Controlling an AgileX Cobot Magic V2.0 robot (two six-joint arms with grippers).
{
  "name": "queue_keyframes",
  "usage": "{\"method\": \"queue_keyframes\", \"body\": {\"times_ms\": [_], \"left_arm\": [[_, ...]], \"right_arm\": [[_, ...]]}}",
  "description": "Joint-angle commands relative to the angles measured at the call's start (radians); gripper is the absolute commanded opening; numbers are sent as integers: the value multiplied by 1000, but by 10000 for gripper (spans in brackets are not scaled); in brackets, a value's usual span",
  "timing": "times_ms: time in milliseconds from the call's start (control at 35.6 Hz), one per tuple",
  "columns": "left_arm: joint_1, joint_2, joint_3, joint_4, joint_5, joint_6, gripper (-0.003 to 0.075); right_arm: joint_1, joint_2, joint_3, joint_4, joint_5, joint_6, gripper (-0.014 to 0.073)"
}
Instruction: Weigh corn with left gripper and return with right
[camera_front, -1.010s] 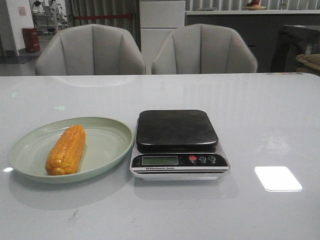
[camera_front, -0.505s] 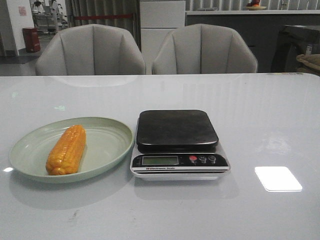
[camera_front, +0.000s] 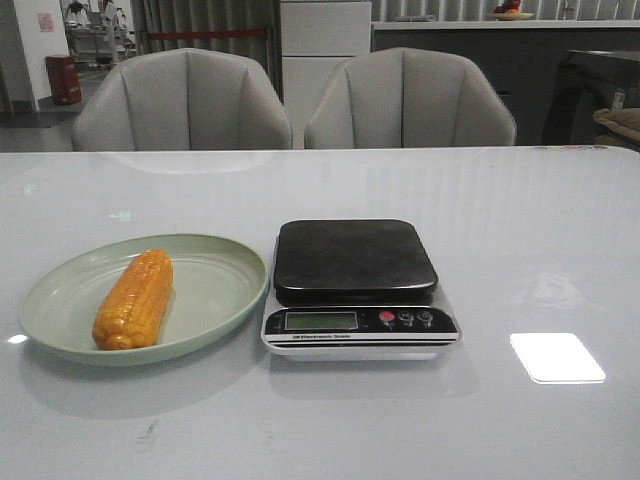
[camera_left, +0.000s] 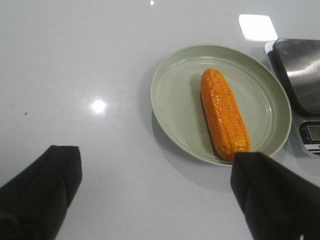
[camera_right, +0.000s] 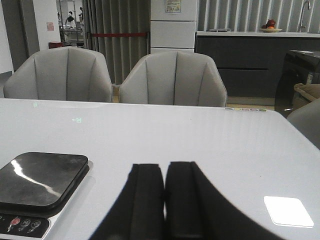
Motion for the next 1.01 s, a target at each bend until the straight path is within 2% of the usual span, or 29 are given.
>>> {"method": "queue_keyframes", "body": {"times_ms": [0,224,421,645,842,926,982], "left_arm": [[-34,127,-116,-30,-25,16,627],[-201,447,-324,-24,23,18,627],[-270,666,-431,-23,50,-13,627],[-277,839,-453,17,37,-107,627],[-277,928,-453,-24,-12,-111,622],[-277,961,-453,-44,-19,-111,533],[-277,966,-456,-58,-19,-111,410]], "right_arm": [[1,-19,11,-12,-70,-4,171],[1,-19,11,-12,-70,-4,171],[1,-19,11,-12,-70,-4,171],[1,-19,11,-12,-70,-4,171],[1,-19,11,-12,-70,-4,171],[1,-19,11,-12,-70,-4,171],[1,-19,11,-12,-70,-4,171]]}}
